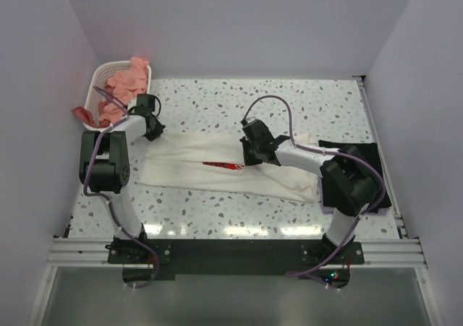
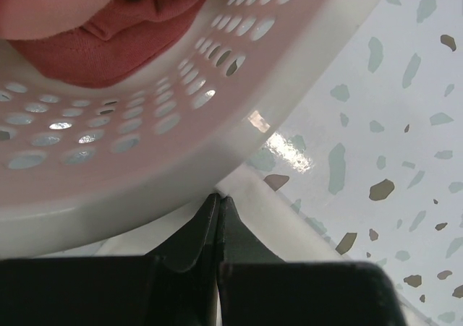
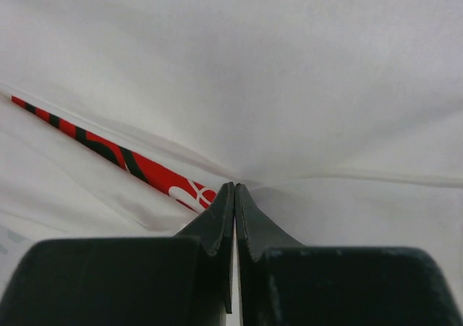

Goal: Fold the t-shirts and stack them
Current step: Fold the tshirt

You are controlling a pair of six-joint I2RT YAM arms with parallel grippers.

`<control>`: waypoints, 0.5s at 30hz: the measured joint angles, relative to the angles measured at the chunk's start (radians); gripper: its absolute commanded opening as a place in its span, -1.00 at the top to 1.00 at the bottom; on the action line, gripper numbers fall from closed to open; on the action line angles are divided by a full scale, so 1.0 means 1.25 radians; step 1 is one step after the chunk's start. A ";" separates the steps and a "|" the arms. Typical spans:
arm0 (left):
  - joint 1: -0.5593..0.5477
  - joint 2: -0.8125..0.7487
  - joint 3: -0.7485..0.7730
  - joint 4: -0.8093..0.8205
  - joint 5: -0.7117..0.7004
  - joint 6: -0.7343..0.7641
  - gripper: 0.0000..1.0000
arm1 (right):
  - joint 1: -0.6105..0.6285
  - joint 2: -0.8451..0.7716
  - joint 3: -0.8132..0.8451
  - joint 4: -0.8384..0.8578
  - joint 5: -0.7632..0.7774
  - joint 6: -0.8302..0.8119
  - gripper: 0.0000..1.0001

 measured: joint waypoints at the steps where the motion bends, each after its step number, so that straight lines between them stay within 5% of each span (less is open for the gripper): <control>1: 0.000 0.000 0.000 0.000 0.001 0.001 1.00 | 0.000 0.000 -0.006 0.005 -0.002 0.002 0.98; 5: 0.000 0.000 0.007 -0.001 0.007 0.005 0.99 | 0.000 0.000 -0.017 0.014 -0.013 0.008 0.95; 9: 0.000 -0.007 0.016 -0.002 0.006 0.015 0.46 | 0.000 0.000 -0.017 0.018 -0.021 0.012 0.86; 15: 0.000 -0.052 0.016 -0.022 -0.029 0.017 0.38 | 0.000 0.000 -0.017 0.018 -0.022 0.016 0.85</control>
